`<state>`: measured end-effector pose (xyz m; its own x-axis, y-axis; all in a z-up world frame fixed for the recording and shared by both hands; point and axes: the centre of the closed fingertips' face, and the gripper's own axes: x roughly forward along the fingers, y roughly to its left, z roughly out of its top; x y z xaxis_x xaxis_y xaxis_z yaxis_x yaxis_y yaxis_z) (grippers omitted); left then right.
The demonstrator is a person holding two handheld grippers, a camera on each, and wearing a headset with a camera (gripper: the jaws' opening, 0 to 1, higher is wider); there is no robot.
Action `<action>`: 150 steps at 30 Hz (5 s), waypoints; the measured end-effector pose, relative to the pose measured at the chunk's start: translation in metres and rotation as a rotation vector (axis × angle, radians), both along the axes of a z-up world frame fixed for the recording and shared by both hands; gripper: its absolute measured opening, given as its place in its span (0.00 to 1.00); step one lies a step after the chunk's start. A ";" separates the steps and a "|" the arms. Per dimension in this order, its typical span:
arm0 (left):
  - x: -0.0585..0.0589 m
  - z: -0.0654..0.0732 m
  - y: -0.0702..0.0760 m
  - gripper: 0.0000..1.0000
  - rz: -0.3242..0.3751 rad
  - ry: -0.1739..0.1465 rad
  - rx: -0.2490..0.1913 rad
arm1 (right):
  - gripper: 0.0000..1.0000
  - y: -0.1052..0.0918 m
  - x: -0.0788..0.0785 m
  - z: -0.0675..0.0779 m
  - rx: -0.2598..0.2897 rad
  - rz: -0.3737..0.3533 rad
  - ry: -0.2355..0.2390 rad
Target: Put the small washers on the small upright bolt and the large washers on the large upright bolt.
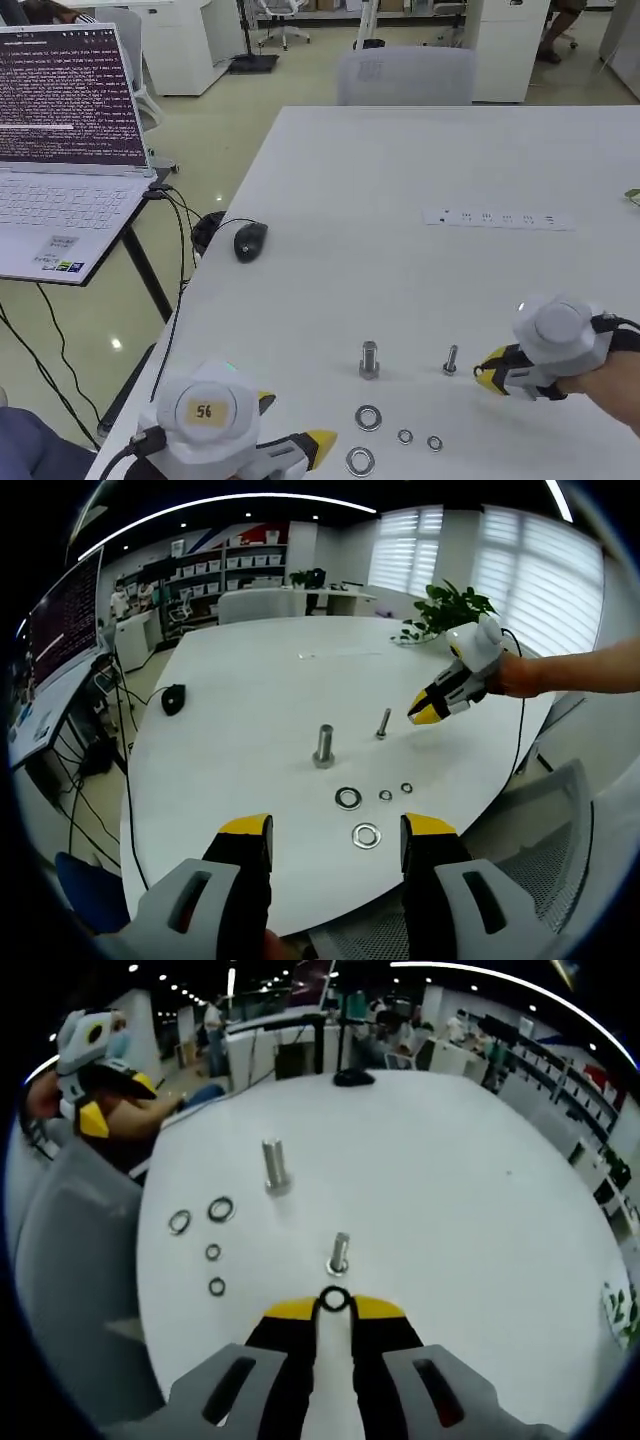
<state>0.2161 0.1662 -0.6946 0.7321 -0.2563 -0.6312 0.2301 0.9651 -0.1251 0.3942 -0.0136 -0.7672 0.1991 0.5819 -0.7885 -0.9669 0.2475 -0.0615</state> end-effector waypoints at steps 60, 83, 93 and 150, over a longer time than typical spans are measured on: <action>-0.004 -0.003 0.011 0.52 0.038 0.000 -0.010 | 0.13 0.040 0.007 -0.016 -0.238 0.253 -0.006; -0.006 -0.005 0.017 0.52 0.052 0.015 -0.011 | 0.17 0.023 0.006 -0.042 -0.264 0.213 0.040; -0.006 -0.007 0.007 0.52 0.028 0.014 -0.013 | 0.17 -0.009 -0.029 -0.050 -0.245 0.218 0.063; -0.008 0.003 0.012 0.51 0.044 -0.009 -0.008 | 0.13 0.038 -0.107 -0.055 -0.159 0.438 0.032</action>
